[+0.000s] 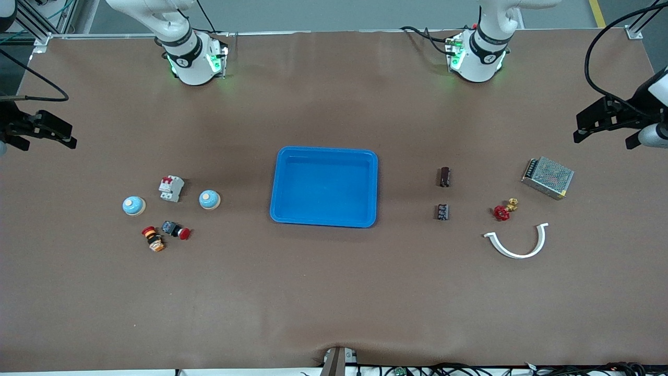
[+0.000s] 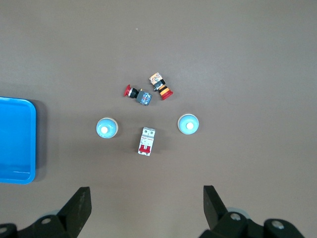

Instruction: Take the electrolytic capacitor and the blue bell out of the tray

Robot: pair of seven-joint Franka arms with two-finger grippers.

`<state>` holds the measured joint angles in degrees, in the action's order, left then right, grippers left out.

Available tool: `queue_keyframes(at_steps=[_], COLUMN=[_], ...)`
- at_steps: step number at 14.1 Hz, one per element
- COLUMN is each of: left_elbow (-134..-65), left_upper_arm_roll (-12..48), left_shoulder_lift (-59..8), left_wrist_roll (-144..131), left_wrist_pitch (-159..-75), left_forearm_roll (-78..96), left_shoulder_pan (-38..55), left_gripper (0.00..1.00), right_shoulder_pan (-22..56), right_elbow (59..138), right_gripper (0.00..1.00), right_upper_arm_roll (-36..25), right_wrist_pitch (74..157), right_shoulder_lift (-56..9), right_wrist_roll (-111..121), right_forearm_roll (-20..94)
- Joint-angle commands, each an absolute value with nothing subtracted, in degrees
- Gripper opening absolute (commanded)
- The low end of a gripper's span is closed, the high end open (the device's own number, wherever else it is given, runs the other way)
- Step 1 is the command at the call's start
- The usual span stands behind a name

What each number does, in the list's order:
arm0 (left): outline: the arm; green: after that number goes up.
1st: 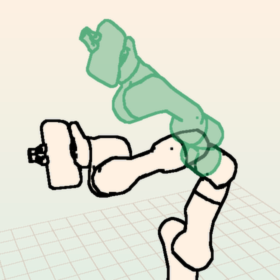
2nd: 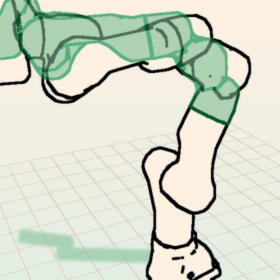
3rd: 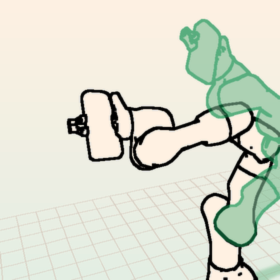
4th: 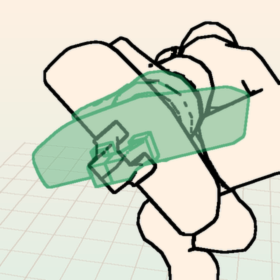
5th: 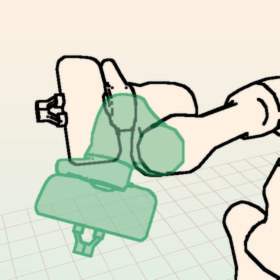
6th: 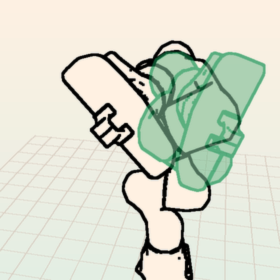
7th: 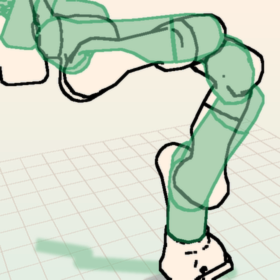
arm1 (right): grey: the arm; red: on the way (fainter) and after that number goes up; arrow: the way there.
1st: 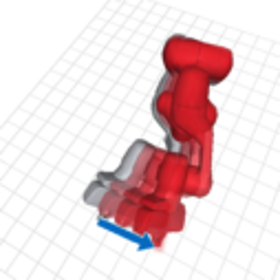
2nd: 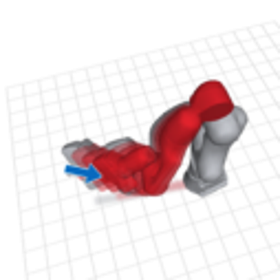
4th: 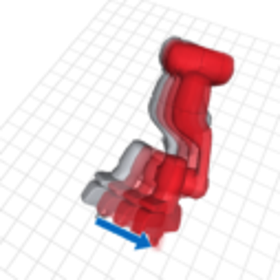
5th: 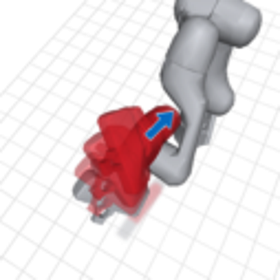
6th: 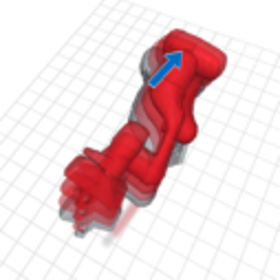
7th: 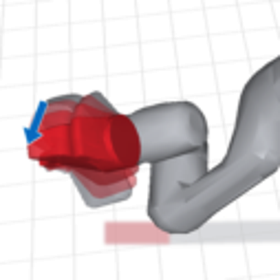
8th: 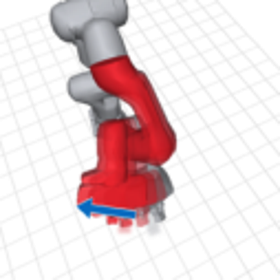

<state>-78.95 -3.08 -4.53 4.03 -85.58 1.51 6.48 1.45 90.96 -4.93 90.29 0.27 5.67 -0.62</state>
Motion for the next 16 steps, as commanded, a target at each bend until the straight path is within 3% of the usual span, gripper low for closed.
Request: queue_keyframes(at_steps=[1,16], left_elbow=[-80.51,-80.68], left_upper_arm_roll=[-2.99,-2.29], left_shoulder_lift=[-3.16,-6.15], left_wrist_roll=[2.64,2.99], left_wrist_pitch=[-86.48,-87.36], left_forearm_roll=[1.06,-2.37], left_shoulder_pan=[6.33,8.88], left_gripper=[1.00,1.00], right_shoulder_pan=[1.32,0.97], right_elbow=[89.30,88.86], right_gripper=[1.00,1.00], right_upper_arm_roll=[-5.54,-5.54], right_wrist_pitch=[89.56,89.56], right_shoulder_lift=[0.18,0.09], right_wrist_roll=[4.75,4.83], right_forearm_roll=[-0.79,-0.70])
